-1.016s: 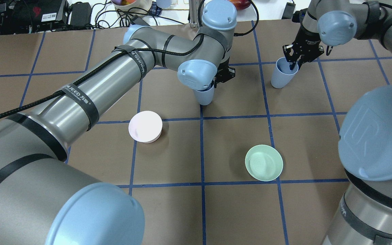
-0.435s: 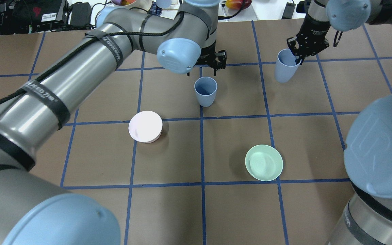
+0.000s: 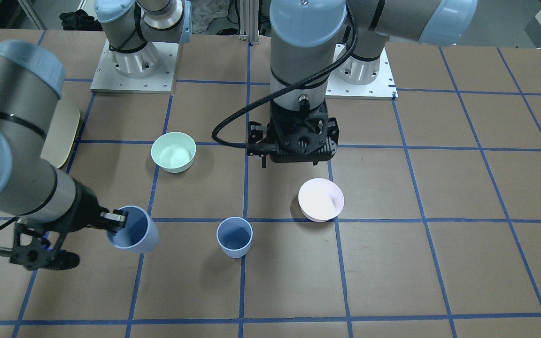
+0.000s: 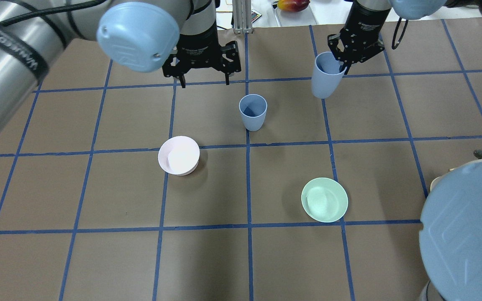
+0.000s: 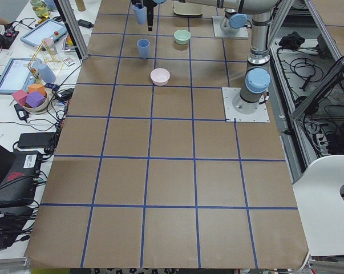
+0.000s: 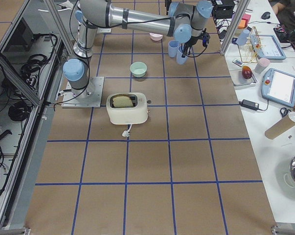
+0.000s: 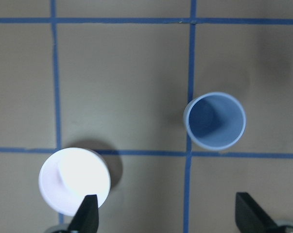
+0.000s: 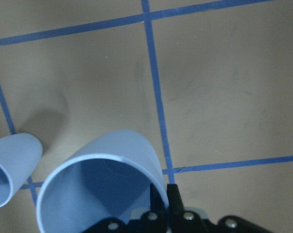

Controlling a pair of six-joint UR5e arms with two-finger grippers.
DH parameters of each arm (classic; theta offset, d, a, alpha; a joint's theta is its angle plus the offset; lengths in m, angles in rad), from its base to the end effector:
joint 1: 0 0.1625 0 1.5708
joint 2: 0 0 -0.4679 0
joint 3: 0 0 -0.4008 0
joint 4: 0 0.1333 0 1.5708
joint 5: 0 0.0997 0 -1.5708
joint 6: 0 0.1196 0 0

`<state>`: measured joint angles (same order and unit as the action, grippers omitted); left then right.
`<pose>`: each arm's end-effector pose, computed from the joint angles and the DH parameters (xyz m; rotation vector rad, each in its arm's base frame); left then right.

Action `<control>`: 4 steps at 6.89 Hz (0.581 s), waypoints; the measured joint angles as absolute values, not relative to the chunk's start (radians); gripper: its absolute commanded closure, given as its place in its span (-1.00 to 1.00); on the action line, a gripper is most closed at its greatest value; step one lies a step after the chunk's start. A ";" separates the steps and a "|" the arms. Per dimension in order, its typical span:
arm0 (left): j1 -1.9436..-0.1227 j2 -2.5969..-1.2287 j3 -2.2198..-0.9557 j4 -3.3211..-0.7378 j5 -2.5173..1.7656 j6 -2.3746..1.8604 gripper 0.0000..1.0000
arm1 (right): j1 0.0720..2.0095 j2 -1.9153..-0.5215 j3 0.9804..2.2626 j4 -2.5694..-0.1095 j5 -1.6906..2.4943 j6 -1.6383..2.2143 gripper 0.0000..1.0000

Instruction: Stack blue cups with both arms

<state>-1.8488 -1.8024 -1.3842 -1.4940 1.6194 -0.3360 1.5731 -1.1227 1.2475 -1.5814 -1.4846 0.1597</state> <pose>-0.2903 -0.5528 0.4836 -0.0912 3.1027 -0.0698 0.1452 -0.6855 0.4046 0.2480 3.0494 0.1850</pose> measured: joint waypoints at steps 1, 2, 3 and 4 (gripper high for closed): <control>-1.823 -1.719 -1.476 -1.495 1.619 -0.314 -1.00 | 1.649 -1.133 1.247 -1.579 -1.478 0.274 1.00; -1.795 -1.647 -1.566 -1.465 1.618 -0.278 -1.00 | 1.717 -1.136 1.249 -1.583 -1.473 0.355 1.00; -1.754 -1.600 -1.615 -1.436 1.607 -0.221 -1.00 | 1.774 -1.134 1.251 -1.588 -1.465 0.401 1.00; -1.692 -1.579 -1.608 -1.447 1.565 -0.165 -1.00 | 1.812 -1.131 1.252 -1.597 -1.455 0.428 1.00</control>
